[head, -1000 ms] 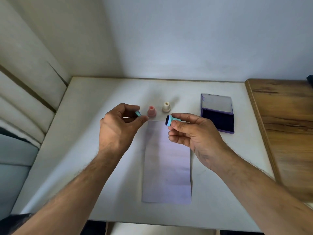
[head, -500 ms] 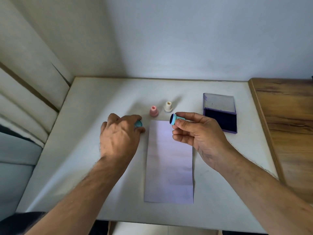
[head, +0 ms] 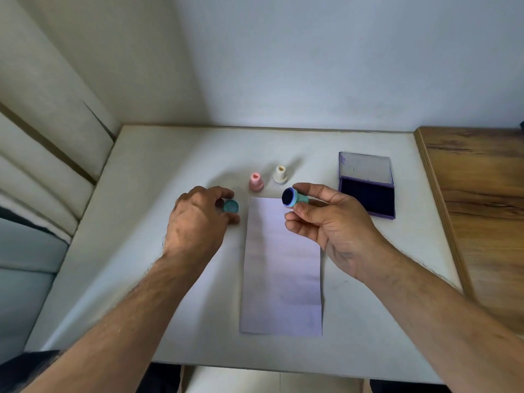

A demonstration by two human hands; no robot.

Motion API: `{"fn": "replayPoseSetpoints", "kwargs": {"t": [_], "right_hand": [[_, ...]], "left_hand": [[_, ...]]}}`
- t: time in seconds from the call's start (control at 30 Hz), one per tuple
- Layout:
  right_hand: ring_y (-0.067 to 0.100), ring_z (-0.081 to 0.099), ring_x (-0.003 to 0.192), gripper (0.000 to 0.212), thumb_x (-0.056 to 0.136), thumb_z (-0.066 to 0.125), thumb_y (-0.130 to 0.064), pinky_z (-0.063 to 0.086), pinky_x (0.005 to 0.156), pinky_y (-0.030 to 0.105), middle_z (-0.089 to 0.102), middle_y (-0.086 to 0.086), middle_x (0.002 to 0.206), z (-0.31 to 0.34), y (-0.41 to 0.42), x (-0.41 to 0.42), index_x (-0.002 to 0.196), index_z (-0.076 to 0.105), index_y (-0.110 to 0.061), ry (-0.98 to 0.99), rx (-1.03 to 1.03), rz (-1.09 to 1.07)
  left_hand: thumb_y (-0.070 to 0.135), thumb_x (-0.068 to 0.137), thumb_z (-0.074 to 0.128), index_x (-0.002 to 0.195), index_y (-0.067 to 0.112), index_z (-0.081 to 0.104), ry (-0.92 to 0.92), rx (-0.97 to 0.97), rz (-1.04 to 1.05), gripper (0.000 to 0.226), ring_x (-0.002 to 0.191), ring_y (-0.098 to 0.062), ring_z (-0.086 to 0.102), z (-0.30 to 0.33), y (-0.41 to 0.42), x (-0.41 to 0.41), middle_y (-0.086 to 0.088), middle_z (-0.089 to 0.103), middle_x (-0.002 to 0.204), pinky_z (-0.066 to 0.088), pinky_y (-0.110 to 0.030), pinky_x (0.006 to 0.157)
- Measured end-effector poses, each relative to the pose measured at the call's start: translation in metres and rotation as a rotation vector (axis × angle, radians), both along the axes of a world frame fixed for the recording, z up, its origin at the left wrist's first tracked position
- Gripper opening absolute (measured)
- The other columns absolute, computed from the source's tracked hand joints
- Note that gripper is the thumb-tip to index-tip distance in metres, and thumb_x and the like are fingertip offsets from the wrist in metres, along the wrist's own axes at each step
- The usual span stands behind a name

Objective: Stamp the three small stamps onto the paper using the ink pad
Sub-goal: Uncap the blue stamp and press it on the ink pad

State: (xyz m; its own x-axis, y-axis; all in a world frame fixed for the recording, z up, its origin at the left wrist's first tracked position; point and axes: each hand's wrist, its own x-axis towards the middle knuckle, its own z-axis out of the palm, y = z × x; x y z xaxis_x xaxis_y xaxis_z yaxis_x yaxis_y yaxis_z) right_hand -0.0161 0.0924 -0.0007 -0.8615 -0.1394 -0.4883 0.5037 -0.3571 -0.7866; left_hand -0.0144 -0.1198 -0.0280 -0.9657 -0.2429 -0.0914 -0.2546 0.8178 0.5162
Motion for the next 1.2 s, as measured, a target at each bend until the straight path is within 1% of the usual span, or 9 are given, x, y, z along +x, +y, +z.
{"fn": "replayPoseSetpoints", "kwargs": {"t": [0.2,0.3,0.4,0.63,0.73,0.83,0.93,1.1,1.2], "right_hand": [[0.022,0.07,0.063,0.031,0.08,0.058,0.017,0.059,0.061,0.03,0.072,0.01,0.076,0.004,-0.003,0.001,0.091,0.072,-0.008,0.007,-0.247,0.055],[0.022,0.069,0.063,0.029,0.07,0.064,0.009,0.058,0.061,0.03,0.071,0.013,0.085,0.006,-0.003,0.002,0.082,0.075,-0.014,0.029,-0.341,0.099],[0.022,0.069,0.062,0.029,0.069,0.064,0.008,0.058,0.06,0.03,0.071,0.015,0.09,0.007,-0.003,0.002,0.08,0.075,-0.016,0.043,-0.376,0.127],[0.023,0.072,0.068,0.032,0.077,0.057,0.015,0.059,0.064,0.029,0.074,0.013,0.08,0.007,0.0,0.003,0.088,0.075,-0.009,0.059,-0.305,0.116],[0.024,0.072,0.069,0.026,0.086,0.054,0.014,0.059,0.066,0.028,0.074,0.015,0.083,0.011,0.002,0.004,0.099,0.071,-0.003,0.062,-0.274,0.098],[0.022,0.072,0.067,0.018,0.089,0.057,0.008,0.06,0.066,0.028,0.075,0.015,0.081,0.015,0.0,0.0,0.098,0.07,-0.002,0.037,-0.244,0.016],[0.021,0.071,0.067,0.016,0.088,0.063,0.007,0.061,0.065,0.028,0.075,0.011,0.076,0.019,0.013,-0.014,0.094,0.072,-0.005,0.077,0.004,-0.12],[0.013,0.074,0.074,0.022,0.084,0.073,-0.005,0.062,0.075,0.03,0.074,-0.001,0.093,0.012,0.059,-0.032,0.103,0.075,-0.017,0.259,0.778,-0.144],[0.014,0.073,0.074,0.026,0.08,0.078,-0.015,0.061,0.073,0.031,0.074,-0.003,0.092,0.003,0.064,-0.033,0.105,0.071,-0.021,0.329,1.115,-0.1]], "left_hand": [[0.016,0.077,0.079,0.117,0.03,0.069,-0.026,0.049,0.034,0.043,0.089,-0.009,0.055,0.004,0.0,-0.002,0.029,0.052,0.066,0.039,-0.021,0.072],[0.017,0.08,0.076,0.12,0.033,0.067,0.038,0.026,0.019,0.044,0.1,-0.014,0.055,0.007,0.004,0.0,0.022,0.061,0.086,0.04,-0.025,0.075],[0.014,0.085,0.07,0.12,0.033,0.068,0.143,-0.03,-0.026,0.04,0.104,-0.019,0.053,0.01,0.009,0.0,0.009,0.067,0.105,0.044,-0.029,0.08],[0.003,0.082,0.071,0.112,0.027,0.073,0.307,-0.044,-0.132,0.039,0.089,-0.022,0.056,0.016,0.03,0.007,0.002,0.071,0.096,0.036,-0.021,0.074],[0.007,0.082,0.073,0.112,0.021,0.073,0.292,-0.033,-0.201,0.033,0.091,-0.028,0.06,0.014,0.045,0.011,-0.004,0.072,0.099,0.04,-0.025,0.079],[0.017,0.085,0.071,0.115,0.023,0.072,0.255,-0.067,-0.272,0.03,0.093,-0.026,0.059,0.011,0.053,0.017,-0.004,0.071,0.102,0.045,-0.03,0.08],[0.029,0.085,0.072,0.121,0.025,0.069,0.204,-0.09,-0.335,0.037,0.107,-0.024,0.058,0.01,0.054,0.02,-0.002,0.07,0.114,0.047,-0.032,0.088],[0.041,0.085,0.071,0.132,0.02,0.061,0.104,-0.094,-0.433,0.052,0.137,-0.023,0.043,0.005,0.056,0.023,-0.001,0.055,0.141,0.037,-0.04,0.111],[0.045,0.085,0.069,0.135,0.019,0.058,0.092,-0.131,-0.476,0.057,0.144,-0.025,0.033,0.001,0.056,0.024,-0.006,0.047,0.149,0.031,-0.043,0.116]]}}
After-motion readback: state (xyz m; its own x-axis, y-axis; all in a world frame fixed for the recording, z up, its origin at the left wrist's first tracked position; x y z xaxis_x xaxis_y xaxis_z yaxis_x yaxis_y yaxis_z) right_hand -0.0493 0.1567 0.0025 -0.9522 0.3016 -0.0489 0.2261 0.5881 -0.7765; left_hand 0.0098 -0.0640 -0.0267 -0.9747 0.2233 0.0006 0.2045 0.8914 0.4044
